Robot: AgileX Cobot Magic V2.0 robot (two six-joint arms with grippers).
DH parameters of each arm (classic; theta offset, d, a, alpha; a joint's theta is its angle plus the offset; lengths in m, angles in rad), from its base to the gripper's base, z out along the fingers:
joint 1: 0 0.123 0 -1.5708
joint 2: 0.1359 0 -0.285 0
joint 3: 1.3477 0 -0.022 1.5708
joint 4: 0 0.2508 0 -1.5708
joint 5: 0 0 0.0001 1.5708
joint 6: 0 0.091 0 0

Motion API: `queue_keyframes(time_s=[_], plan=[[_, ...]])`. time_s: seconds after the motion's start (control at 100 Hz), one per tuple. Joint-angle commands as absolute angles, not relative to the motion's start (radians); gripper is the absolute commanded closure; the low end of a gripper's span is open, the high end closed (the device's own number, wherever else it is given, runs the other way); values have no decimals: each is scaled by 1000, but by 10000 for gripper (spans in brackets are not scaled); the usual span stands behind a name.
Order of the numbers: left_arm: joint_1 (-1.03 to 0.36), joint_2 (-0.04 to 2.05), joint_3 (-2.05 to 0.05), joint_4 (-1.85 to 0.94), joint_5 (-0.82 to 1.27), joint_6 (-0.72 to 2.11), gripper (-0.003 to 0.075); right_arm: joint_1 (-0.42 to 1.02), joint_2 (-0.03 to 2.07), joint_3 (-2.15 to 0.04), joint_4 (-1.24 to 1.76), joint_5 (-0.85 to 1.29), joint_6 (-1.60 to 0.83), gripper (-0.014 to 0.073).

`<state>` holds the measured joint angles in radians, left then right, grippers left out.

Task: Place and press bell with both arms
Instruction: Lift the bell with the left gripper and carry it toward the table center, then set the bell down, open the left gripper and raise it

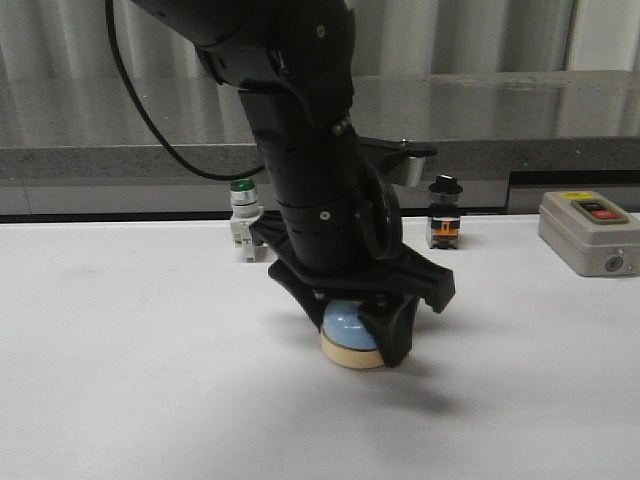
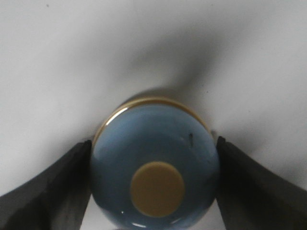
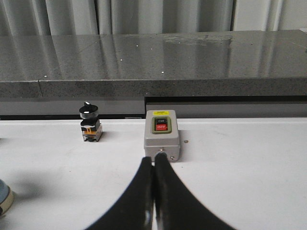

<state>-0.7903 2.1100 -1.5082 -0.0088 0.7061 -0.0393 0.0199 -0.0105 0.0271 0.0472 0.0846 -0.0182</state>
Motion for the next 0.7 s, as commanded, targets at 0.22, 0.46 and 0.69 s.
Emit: queue_keyframes(time_s=[0.22,0.46,0.69], plan=[[-799,2061,-1537,-17,683,-44,321,15,-29,13,38,0,-19,654],[-799,2053,-1537,-19,685,-44,26,15,-29,13,38,0,-19,654],[-799,2005,-1537,-19,689,-44,51,15,-29,13,38,0,-19,654]])
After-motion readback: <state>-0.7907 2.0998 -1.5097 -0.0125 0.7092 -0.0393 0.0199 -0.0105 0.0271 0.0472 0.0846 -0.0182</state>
